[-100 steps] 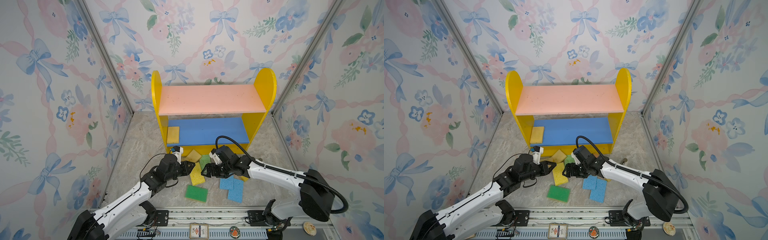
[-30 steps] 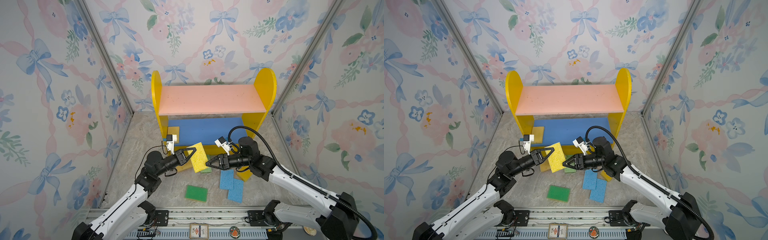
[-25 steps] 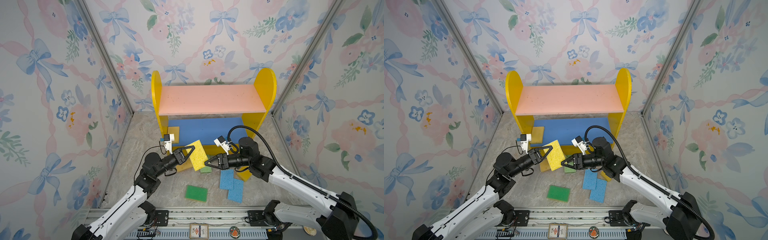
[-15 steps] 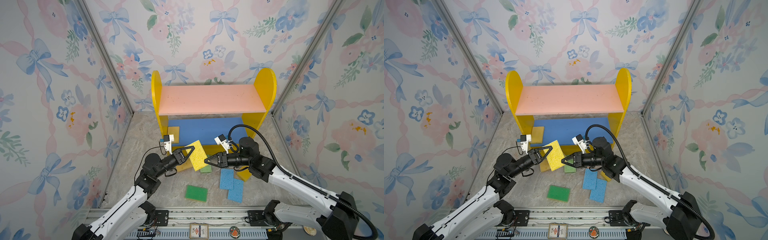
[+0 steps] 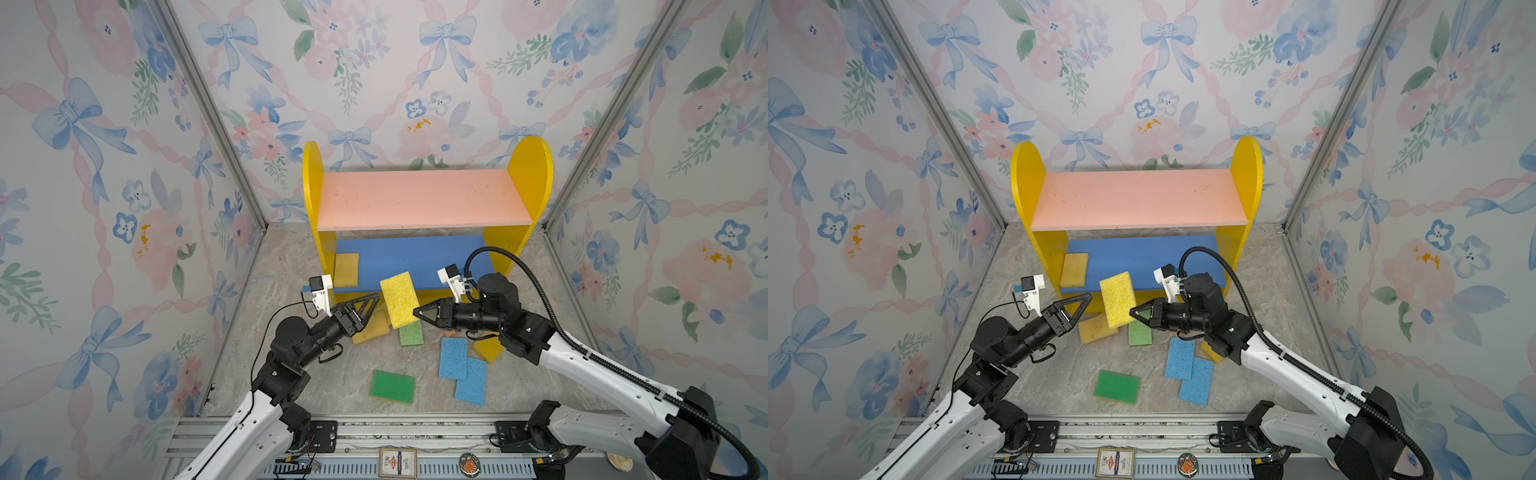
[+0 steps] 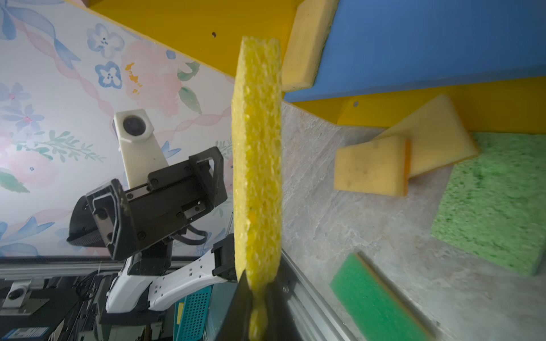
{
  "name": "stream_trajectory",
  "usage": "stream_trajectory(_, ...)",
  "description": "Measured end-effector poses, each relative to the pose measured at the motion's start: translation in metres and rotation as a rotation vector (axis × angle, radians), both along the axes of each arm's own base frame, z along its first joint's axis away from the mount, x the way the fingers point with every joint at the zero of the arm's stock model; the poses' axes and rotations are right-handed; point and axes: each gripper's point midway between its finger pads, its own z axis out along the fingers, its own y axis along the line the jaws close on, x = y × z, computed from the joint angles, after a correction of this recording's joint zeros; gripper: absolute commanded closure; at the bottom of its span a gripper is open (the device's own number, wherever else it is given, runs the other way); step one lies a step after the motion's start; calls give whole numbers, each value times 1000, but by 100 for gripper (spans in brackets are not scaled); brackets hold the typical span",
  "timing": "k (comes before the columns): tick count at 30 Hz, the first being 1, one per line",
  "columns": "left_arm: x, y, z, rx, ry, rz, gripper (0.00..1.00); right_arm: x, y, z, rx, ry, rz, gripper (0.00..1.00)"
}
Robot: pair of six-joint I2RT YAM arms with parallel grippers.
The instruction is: Place and organize the cleaning sponges onto the shelf
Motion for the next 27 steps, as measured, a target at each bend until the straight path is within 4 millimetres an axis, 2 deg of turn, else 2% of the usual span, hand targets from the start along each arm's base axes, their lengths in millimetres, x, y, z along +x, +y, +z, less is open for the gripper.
stream_trajectory(5,-3,58,-1,105,18,292,5,32,-2,10,-59,-40,-155,88)
stream_trajectory(8,-5,84,-16,188,48,420,2,48,2,1,-93,-37,-221,88)
stream_trajectory(12,-1,99,-46,337,120,492,2,63,19,-15,-155,-33,-270,87)
stream_trajectory(15,1,103,-56,425,143,507,2,71,35,-19,-176,-40,-285,87)
stream_trajectory(17,1,106,-53,465,130,515,2,77,44,-21,-181,-46,-291,87)
stream_trajectory(21,-3,114,-31,512,55,542,2,93,61,-26,-187,-45,-298,87)
stream_trajectory(24,-10,126,-14,538,0,589,2,102,71,-31,-187,-42,-293,87)
stream_trajectory(27,-16,139,-7,561,-26,646,2,108,77,-37,-190,-34,-288,87)
